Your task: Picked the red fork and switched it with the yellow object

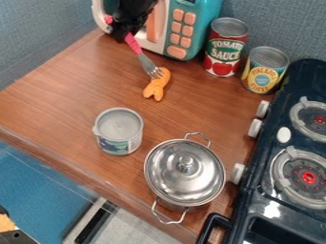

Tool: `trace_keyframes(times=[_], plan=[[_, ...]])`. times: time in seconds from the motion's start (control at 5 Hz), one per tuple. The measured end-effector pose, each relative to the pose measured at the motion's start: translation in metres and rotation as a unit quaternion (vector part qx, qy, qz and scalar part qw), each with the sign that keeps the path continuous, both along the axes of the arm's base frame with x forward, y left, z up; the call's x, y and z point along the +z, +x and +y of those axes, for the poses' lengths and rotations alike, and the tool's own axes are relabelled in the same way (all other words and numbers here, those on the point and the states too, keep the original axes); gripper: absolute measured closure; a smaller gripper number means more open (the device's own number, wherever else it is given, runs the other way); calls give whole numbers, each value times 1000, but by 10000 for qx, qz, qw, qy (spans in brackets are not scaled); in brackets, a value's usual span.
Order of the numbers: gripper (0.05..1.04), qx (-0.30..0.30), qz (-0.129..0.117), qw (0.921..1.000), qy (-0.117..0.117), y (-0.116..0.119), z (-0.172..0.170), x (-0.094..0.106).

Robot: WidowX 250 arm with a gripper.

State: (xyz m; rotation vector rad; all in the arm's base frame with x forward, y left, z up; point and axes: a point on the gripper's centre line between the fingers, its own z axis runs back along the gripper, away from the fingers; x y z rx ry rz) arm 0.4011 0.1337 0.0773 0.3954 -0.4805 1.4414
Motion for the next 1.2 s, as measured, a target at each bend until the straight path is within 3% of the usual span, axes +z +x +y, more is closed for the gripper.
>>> trace_keyframes(times=[0.4,0.8,1.2], plan=[[676,-136,181,9986,-483,-4,-14,-21],[676,-354,304,9969,-641,-8,-20,-31],[676,-850,393,9939,-581,0,-65,-30]])
